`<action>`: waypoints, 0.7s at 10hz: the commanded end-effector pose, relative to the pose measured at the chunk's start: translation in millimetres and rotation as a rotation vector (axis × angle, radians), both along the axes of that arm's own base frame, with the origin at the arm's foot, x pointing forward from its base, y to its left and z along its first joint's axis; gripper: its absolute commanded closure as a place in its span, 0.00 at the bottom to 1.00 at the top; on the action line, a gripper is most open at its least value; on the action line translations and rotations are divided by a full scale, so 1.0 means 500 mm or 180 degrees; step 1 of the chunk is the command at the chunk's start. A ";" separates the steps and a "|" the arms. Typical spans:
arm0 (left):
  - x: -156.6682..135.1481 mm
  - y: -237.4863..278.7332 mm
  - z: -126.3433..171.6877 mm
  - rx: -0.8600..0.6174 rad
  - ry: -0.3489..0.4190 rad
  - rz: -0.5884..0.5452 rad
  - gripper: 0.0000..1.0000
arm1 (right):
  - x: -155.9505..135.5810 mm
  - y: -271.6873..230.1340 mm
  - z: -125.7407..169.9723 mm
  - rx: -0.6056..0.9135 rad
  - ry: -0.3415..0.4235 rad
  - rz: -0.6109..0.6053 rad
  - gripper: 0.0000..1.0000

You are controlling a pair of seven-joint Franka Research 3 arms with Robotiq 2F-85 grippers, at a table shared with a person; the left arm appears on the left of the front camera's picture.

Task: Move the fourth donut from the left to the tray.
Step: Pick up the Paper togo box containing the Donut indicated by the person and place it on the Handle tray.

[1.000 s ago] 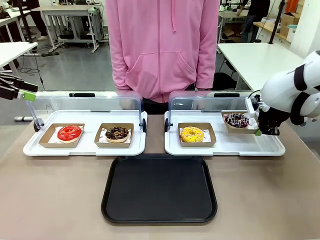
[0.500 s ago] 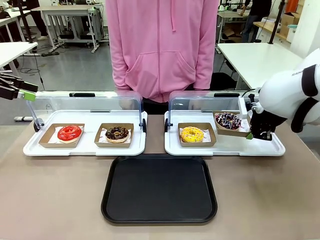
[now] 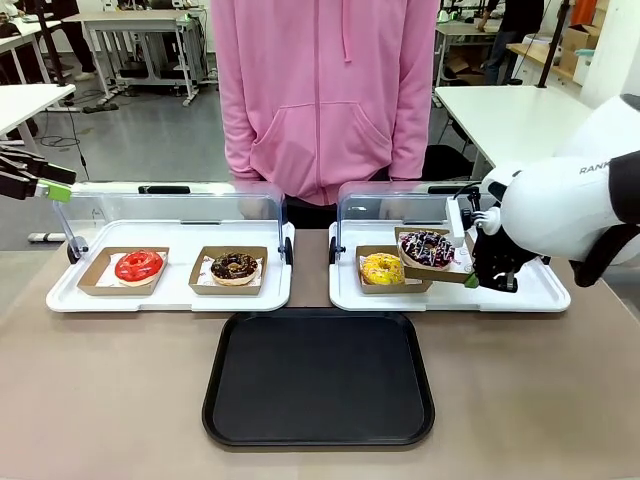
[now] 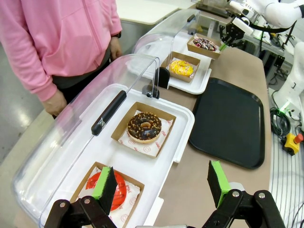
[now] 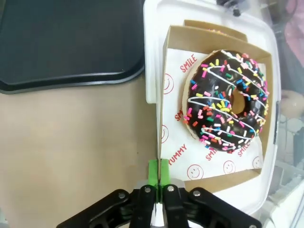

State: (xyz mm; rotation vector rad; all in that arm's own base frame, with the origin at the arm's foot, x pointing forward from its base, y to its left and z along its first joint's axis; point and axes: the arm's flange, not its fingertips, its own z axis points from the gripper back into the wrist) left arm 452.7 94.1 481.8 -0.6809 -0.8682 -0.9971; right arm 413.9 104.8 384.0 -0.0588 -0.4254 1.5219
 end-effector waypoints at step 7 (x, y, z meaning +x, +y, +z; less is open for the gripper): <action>-0.002 -0.003 0.002 -0.0024 0.0002 -0.0008 0.00 | -0.102 0.115 -0.003 -0.0212 -0.0225 -0.0125 0.98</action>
